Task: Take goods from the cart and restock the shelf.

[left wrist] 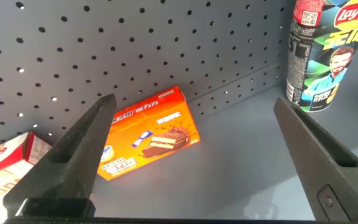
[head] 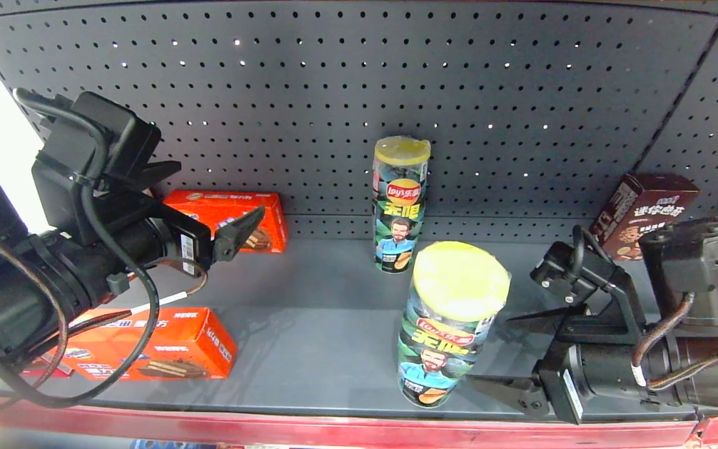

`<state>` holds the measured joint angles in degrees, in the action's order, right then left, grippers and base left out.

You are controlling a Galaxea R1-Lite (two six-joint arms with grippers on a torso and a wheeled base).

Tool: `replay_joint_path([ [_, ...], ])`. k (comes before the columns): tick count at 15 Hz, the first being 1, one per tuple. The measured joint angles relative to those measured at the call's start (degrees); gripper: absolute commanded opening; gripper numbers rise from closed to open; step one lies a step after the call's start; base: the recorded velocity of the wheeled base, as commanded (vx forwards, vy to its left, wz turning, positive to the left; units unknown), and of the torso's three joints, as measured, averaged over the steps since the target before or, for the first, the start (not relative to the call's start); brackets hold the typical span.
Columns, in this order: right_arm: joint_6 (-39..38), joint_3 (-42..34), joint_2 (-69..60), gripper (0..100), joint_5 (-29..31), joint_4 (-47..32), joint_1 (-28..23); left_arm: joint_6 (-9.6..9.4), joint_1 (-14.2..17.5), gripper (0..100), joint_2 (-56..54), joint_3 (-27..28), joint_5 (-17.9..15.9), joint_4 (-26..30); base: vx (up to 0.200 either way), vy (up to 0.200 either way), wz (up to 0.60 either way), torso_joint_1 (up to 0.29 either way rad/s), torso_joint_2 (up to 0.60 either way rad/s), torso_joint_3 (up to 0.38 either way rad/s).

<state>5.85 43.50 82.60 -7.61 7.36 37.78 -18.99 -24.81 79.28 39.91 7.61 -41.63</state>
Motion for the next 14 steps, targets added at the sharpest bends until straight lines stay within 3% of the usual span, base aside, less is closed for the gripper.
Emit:
replay_joint_path([
  [4, 0.0, 0.2, 0.4, 100, 0.0, 0.0, -1.9, 0.00, 0.0, 100, 0.1, -0.6, -0.1, -1.0, 0.000, 0.000, 0.00, 0.000, 0.00, 0.000],
  [14, 1.1, -0.6, 0.3, 100, -0.1, 0.0, -1.0, 0.00, 0.0, 100, 0.1, -1.4, -0.1, -1.2, 0.000, 0.000, 0.00, 0.000, 0.00, 0.000],
])
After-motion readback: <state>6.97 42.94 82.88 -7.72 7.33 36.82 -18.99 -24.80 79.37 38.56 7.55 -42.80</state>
